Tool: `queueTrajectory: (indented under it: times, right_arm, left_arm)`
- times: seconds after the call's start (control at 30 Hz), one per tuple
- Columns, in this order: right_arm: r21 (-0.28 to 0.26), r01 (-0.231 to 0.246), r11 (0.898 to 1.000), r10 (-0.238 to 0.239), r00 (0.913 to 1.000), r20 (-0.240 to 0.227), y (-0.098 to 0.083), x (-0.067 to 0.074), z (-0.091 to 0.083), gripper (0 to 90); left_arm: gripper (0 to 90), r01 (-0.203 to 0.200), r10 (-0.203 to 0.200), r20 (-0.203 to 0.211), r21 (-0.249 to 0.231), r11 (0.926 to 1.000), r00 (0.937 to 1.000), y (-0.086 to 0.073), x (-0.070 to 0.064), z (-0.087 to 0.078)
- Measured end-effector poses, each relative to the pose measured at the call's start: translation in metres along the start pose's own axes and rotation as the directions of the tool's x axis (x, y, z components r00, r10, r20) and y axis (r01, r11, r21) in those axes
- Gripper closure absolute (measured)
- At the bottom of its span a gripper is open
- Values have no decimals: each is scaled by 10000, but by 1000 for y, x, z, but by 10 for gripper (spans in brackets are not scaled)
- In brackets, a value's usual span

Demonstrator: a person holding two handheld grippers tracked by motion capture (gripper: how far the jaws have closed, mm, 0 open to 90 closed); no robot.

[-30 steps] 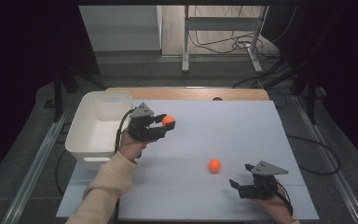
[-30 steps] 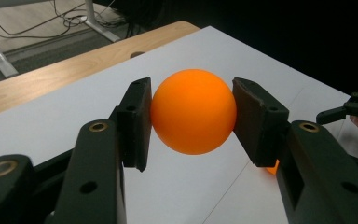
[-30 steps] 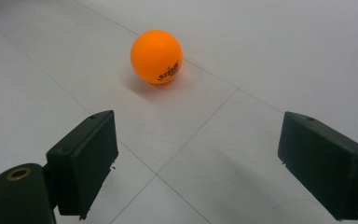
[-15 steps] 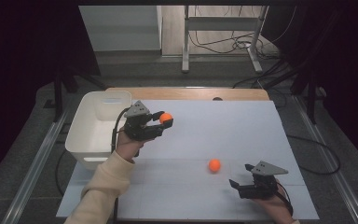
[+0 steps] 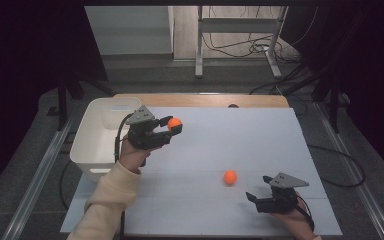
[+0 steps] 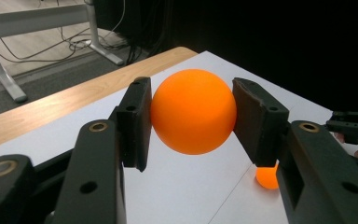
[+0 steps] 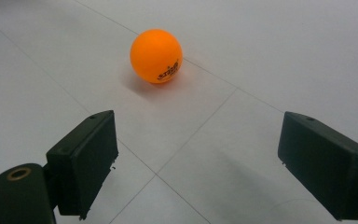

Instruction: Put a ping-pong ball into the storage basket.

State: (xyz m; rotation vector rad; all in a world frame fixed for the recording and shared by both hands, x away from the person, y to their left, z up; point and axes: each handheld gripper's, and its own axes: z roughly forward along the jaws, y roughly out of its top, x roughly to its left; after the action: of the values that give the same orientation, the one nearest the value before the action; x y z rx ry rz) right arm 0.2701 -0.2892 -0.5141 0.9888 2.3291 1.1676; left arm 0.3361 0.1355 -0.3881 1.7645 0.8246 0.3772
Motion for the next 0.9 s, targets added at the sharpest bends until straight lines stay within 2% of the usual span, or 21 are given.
queueTrajectory:
  times: [0.9]
  right_arm:
    - [-5, 2, 10000, -2, 10000, 6, 0, 0, 0, 124]
  left_arm:
    - [500, 187, -206, -440, -416, 9990, 9988, 5, 14, -22]
